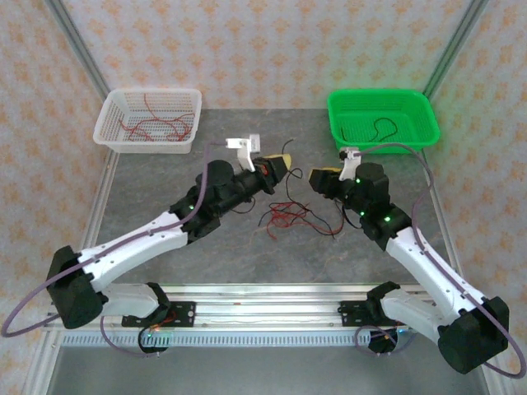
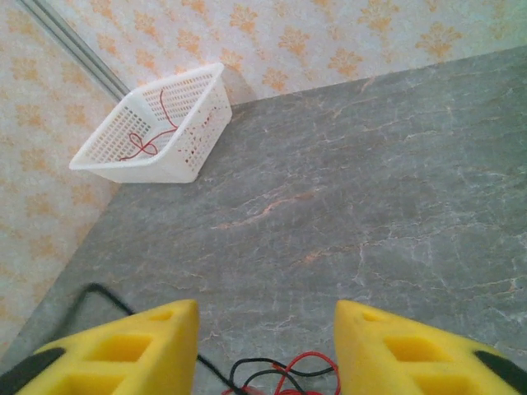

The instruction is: Untangle the cables

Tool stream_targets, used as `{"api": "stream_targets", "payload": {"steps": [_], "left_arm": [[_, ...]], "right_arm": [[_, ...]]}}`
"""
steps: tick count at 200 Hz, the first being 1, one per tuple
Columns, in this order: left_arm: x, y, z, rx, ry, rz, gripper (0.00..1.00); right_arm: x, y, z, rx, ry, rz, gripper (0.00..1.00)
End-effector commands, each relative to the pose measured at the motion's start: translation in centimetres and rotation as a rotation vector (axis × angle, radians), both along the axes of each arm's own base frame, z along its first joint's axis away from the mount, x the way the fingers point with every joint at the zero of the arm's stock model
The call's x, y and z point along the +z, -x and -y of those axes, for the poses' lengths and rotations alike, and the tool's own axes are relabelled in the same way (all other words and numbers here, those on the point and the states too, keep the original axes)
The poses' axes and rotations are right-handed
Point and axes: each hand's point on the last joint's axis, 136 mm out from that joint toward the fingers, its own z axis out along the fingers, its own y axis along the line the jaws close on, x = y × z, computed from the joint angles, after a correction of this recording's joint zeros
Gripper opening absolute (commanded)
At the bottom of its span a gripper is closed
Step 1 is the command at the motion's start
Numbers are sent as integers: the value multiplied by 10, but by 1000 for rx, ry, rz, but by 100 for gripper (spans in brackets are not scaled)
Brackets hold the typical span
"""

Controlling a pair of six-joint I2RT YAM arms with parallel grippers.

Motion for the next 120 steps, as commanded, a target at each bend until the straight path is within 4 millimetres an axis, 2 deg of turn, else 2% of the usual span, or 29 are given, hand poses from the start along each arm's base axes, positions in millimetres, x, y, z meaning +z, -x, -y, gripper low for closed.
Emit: {"api": "stream_targets", "payload": {"steps": [1, 25, 63, 96, 120], "left_arm": [[9, 2, -13, 51, -103, 20, 0], [26, 2, -19, 78, -128, 46, 0], [55, 1, -22, 93, -137, 91, 0], [65, -3, -19, 99, -142, 101, 0], [70, -5, -14, 89, -138, 105, 0]], "right_arm": [[9, 2, -9, 43, -56, 41, 51], [4, 9, -19, 117, -66, 82, 55], [-15, 19, -37, 227, -62, 108, 61], [-19, 25, -59, 303, -54, 130, 63], [-21, 21, -70, 317, -30, 132, 64]]}}
